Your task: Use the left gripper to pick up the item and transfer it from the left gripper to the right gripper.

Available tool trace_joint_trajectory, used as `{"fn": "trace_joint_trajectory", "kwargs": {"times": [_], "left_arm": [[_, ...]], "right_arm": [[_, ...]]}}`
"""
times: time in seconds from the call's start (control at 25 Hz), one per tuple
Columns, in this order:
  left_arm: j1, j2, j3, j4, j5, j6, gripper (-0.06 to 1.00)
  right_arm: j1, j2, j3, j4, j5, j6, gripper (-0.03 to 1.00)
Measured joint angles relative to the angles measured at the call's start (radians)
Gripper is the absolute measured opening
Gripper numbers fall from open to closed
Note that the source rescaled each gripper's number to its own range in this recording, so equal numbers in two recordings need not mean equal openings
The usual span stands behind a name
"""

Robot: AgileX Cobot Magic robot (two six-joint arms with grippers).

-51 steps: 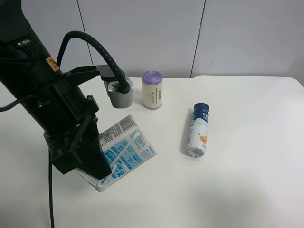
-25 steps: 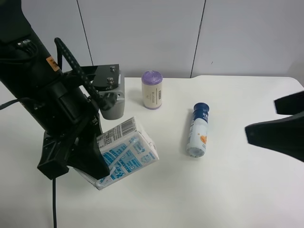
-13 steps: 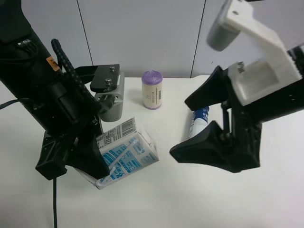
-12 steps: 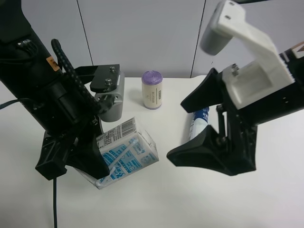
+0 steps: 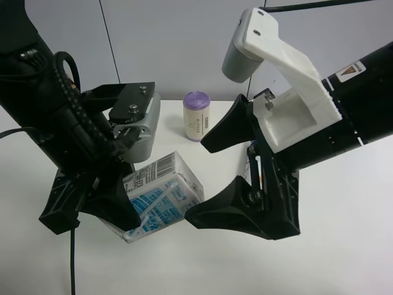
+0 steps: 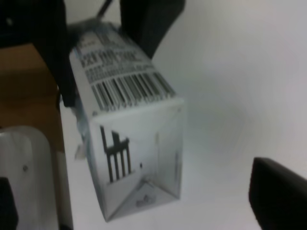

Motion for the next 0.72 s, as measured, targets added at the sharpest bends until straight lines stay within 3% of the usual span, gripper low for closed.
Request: {"fn": "trace_joint_trajectory", "kwargs": {"times": [0.2,0.72], "left_arm": [[0.0,0.0,0.0,-0.021,-0.013,0.035,0.0],[0.0,0.0,0.0,-0.241,-0.056,0.251,0.0]], "right_arm": [[0.0,0.007,0.0,0.056,-0.013,-0.051,0.93],[0.0,0.007,0.0,0.082,-0.02,-0.08,0.93]]}}
